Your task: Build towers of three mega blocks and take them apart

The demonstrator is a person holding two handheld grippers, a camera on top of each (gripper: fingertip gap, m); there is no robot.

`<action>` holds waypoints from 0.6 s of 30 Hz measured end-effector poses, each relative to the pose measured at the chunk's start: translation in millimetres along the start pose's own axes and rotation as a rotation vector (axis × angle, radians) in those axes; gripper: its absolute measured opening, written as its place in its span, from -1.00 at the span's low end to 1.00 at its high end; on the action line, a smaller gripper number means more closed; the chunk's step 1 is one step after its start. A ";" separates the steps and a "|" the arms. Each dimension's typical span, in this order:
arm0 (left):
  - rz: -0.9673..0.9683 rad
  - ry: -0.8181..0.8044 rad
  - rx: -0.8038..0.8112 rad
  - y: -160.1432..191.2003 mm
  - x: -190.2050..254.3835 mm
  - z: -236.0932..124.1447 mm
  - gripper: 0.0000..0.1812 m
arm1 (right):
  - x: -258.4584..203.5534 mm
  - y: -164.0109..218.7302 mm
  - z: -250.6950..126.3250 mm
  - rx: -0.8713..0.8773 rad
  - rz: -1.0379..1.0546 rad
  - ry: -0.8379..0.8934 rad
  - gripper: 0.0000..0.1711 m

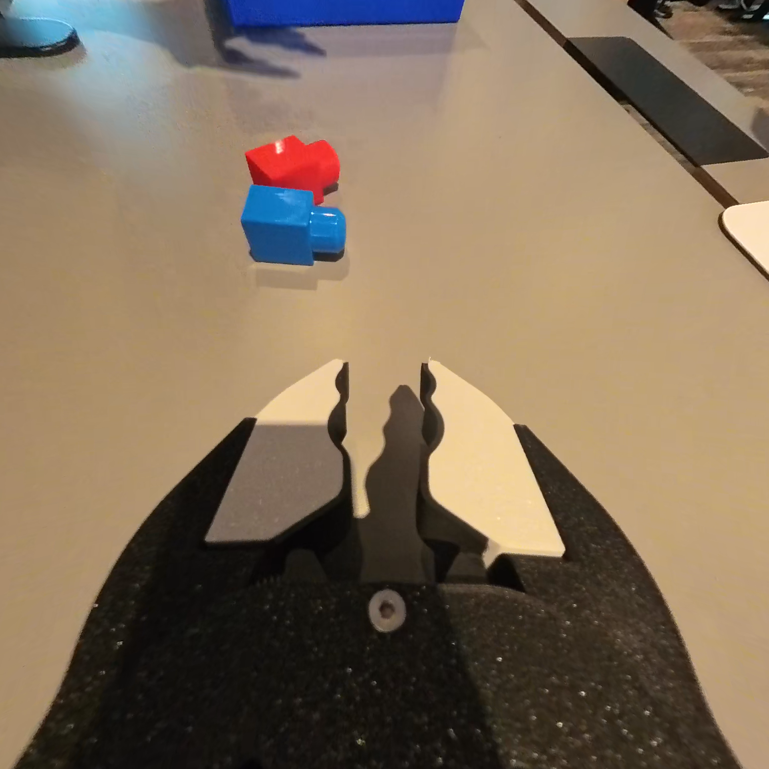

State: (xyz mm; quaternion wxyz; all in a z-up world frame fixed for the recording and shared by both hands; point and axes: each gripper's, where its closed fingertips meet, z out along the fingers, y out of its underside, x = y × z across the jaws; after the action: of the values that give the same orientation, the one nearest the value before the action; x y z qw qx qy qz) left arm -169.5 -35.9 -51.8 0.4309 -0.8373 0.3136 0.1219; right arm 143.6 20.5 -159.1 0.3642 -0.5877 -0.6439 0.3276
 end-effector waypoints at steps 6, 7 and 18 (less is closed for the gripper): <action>-0.178 -0.452 -0.409 155.9 -164.0 -24.2 -0.48 | 0.4 0.3 0.4 -0.002 0.001 0.004 -0.61; -0.134 -0.475 -0.494 179.8 -176.1 -24.3 -0.49 | 0.9 0.2 0.3 -0.001 0.004 0.005 -0.62; 0.236 -0.462 -0.824 258.7 -201.6 20.9 -0.74 | 6.8 -4.3 -4.6 0.056 0.097 -0.035 -0.63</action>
State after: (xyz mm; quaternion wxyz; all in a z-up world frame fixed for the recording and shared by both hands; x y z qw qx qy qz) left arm -487.1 -46.3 -135.6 0.1051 -0.8480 0.2283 0.4665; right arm 145.0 26.9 -152.4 0.3529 -0.6018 -0.6116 0.3731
